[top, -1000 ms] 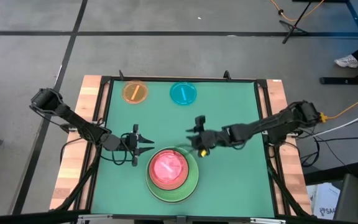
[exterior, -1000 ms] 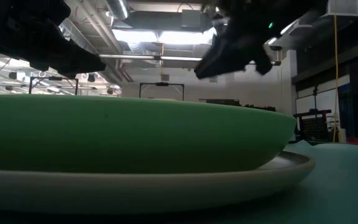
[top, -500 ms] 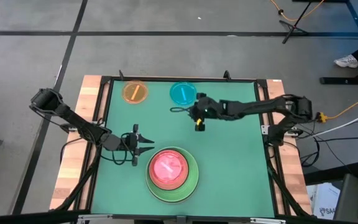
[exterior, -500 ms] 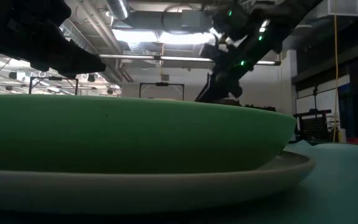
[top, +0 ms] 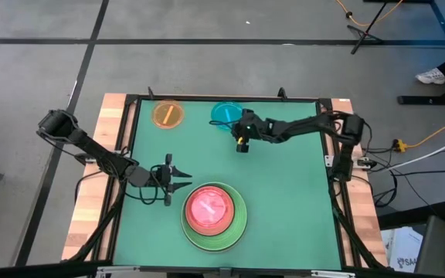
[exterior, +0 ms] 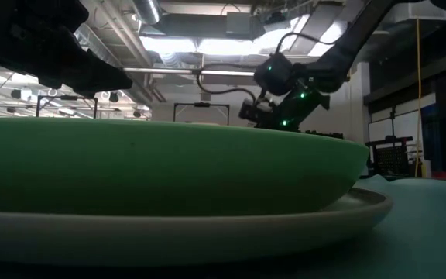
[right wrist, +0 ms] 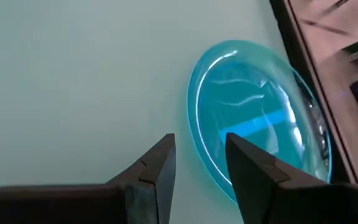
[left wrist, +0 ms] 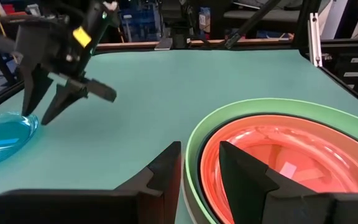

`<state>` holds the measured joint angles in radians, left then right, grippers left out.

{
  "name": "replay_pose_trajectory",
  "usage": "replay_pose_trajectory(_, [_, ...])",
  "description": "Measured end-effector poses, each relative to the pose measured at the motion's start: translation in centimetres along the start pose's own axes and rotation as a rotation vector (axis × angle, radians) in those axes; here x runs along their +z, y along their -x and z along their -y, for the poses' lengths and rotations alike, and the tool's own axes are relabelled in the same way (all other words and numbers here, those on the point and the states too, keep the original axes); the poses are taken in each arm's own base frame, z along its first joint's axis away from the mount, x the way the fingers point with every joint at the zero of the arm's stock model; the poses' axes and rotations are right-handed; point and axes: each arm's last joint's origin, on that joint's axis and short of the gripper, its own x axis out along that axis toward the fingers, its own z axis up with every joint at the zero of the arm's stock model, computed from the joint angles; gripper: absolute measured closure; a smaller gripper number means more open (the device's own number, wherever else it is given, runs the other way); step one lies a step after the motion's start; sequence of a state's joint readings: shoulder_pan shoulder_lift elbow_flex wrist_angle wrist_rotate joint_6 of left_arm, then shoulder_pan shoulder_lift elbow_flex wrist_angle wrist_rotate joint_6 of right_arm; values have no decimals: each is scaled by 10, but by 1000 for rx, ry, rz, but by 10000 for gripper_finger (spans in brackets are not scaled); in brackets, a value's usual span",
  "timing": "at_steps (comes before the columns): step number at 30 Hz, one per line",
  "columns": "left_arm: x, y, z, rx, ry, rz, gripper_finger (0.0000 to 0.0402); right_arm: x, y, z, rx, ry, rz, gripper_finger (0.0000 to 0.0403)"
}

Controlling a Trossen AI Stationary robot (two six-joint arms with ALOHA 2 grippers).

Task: Stack plastic plates
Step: Stack the transparent blue plate on top of the transparent pink plate

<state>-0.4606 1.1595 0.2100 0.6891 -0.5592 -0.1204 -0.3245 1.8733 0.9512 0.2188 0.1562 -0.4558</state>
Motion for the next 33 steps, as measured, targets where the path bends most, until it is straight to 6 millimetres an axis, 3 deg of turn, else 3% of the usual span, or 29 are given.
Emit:
replay_pose_trajectory(6, [0, 0, 0, 1, 0, 0, 298, -5, -17, 1, -5, 14, -33, 269])
replay_pose_trajectory(20, [-1, 0, 0, 3, -4, -7, 298, 11, -46, 5, 29, 25, -119, 274])
replay_pose_trajectory(33, [-1, 0, 0, 3, -4, -13, 298, 8, -47, 10, 32, 42, -131, 395])
